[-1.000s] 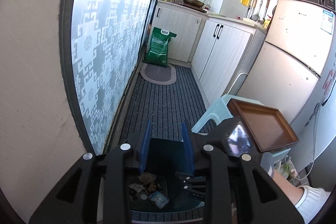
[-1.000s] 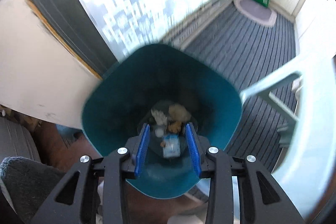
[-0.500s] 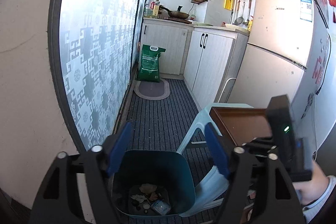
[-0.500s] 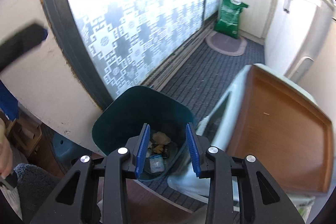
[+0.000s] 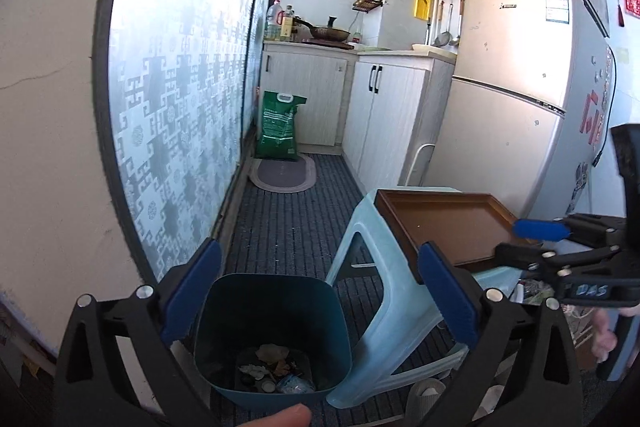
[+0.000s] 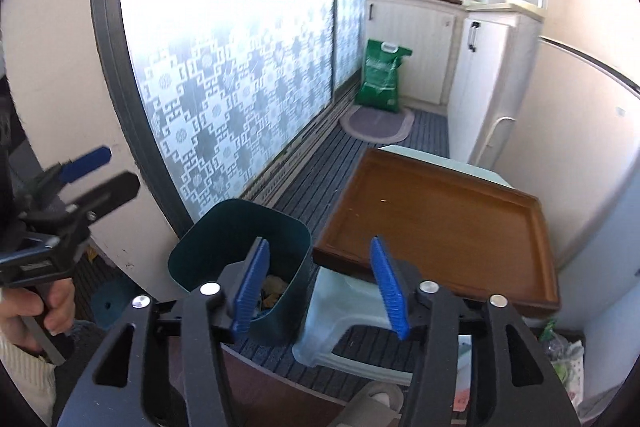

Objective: Collect trash

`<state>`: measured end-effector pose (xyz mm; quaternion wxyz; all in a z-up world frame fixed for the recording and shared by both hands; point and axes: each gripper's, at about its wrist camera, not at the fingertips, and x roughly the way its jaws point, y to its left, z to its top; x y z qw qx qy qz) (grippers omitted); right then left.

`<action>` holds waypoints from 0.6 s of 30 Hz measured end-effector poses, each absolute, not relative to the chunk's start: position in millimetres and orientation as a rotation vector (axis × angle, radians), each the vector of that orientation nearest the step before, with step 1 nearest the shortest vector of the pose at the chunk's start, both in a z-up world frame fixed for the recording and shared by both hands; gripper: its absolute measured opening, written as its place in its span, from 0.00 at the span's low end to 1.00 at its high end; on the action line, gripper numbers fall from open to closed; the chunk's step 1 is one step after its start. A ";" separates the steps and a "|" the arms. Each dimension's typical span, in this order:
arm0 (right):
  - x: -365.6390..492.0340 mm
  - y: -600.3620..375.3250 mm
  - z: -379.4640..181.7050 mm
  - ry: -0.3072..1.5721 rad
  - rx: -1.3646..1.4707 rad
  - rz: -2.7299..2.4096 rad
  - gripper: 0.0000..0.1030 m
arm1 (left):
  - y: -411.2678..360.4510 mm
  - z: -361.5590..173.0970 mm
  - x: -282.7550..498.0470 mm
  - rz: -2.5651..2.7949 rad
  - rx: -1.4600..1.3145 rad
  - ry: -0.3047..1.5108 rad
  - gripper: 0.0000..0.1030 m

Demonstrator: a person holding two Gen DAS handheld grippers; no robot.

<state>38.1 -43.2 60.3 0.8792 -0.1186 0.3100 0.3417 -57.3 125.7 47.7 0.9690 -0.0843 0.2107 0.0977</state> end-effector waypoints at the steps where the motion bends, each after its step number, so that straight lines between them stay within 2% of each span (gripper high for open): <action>1: 34.6 -50.2 62.3 0.634 -0.234 0.708 0.63 | 124.5 46.3 -60.3 0.207 -0.168 0.420 0.97; 3: 26.7 -65.3 65.0 0.612 -0.206 0.697 0.67 | 124.5 44.1 -64.9 0.204 -0.181 0.417 0.97; 5: 19.6 -78.0 66.5 0.594 -0.174 0.683 0.81 | 123.9 42.3 -70.4 0.208 -0.195 0.413 0.97; 7: 9.7 -90.6 68.7 0.564 -0.154 0.673 0.86 | 122.5 40.9 -75.1 0.214 -0.201 0.409 0.97; 18: -20.9 -120.6 75.0 0.442 -0.144 0.674 0.94 | 112.5 31.8 -91.7 0.207 -0.172 0.370 0.97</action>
